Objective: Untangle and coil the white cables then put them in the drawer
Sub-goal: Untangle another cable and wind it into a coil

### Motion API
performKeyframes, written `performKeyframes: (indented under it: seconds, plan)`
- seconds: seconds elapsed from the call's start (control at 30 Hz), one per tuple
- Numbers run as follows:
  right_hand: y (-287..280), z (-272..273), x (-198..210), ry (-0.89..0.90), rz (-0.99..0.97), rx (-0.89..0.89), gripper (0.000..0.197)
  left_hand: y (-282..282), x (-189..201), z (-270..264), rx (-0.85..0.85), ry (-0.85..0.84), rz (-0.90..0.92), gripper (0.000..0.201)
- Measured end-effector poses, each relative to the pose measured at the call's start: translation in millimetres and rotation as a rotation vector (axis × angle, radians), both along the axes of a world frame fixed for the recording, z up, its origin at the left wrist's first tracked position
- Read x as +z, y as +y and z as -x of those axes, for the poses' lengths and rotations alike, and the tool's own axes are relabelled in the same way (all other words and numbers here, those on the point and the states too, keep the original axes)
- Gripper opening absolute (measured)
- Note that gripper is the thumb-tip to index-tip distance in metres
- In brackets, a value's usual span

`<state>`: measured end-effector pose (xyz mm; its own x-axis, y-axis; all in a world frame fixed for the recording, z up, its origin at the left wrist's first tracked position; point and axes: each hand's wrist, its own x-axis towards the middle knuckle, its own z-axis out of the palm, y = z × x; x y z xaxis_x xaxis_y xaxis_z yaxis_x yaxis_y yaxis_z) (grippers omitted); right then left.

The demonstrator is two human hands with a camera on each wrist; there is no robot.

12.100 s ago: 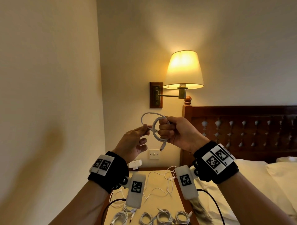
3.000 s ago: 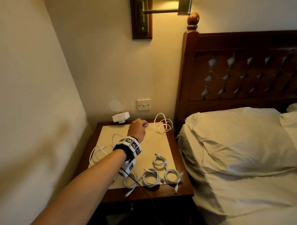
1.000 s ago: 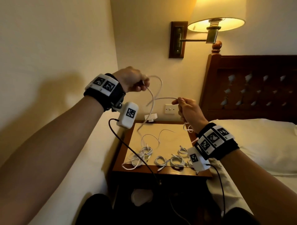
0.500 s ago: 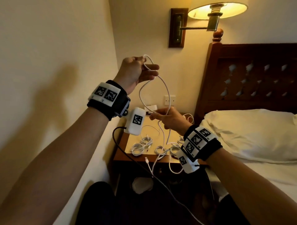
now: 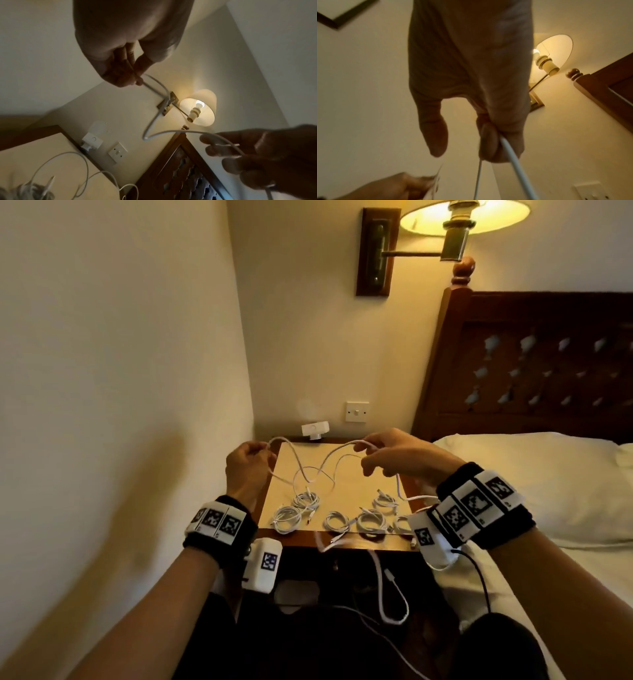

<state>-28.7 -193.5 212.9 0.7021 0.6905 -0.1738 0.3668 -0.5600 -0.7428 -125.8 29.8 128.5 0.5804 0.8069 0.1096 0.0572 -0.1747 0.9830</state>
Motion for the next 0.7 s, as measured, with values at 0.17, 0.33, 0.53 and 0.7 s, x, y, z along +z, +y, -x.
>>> performKeyframes:
  seconds: [0.17, 0.33, 0.53, 0.7]
  plan:
    - [-18.3, -0.8, 40.5, -0.257, -0.038, 0.011, 0.028, -18.3, 43.6, 8.7, -0.354, 0.200, -0.198, 0.020]
    - [4.2, -1.3, 82.5, -0.526, -0.056, 0.159, 0.028, -71.2, 108.9, -18.8, -0.662, -0.003, -0.333, 0.023]
    - [-19.4, -37.7, 114.8, -0.297, -0.275, -0.053, 0.039, -31.2, 145.1, -19.7, -0.139, -0.162, -0.426, 0.032]
    - [-37.2, -46.9, 116.8, -0.271, -0.376, -0.049, 0.036, 0.5, 142.5, -3.5, -0.056, 0.218, -0.583, 0.025]
